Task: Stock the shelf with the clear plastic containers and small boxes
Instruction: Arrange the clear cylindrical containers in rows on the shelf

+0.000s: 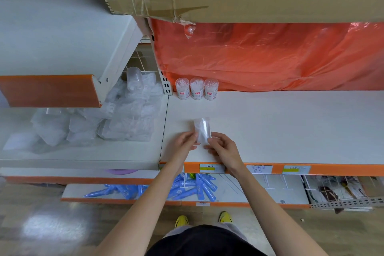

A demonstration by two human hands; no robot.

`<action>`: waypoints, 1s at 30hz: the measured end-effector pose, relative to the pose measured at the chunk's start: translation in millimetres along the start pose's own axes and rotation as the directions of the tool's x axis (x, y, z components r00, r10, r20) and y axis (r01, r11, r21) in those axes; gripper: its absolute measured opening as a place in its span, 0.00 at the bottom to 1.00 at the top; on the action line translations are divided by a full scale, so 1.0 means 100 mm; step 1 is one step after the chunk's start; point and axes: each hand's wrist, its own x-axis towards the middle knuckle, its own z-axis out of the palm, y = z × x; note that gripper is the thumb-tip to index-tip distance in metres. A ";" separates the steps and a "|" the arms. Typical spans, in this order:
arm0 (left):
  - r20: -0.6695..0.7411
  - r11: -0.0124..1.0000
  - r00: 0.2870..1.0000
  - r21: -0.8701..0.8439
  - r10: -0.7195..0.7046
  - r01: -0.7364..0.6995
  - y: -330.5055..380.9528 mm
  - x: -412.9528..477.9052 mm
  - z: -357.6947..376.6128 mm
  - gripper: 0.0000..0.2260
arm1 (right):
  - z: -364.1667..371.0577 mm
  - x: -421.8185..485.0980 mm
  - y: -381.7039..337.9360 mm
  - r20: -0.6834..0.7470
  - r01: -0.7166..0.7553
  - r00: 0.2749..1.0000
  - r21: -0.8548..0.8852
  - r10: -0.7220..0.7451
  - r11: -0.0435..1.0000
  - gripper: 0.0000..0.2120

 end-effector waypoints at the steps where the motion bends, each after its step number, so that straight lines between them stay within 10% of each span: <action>1: -0.005 1.000 1.000 -0.008 0.012 -0.012 0.00 0.00 0.00 0.05 | 0.00 0.00 0.01 -0.010 0.000 1.000 -0.001 0.000 1.000 0.14; 30: 0.071 0.986 0.995 -0.143 -0.071 0.080 -0.04 0.05 -0.11 0.12 | 0.02 0.01 -0.02 0.062 -0.001 0.998 -0.053 0.004 0.999 0.14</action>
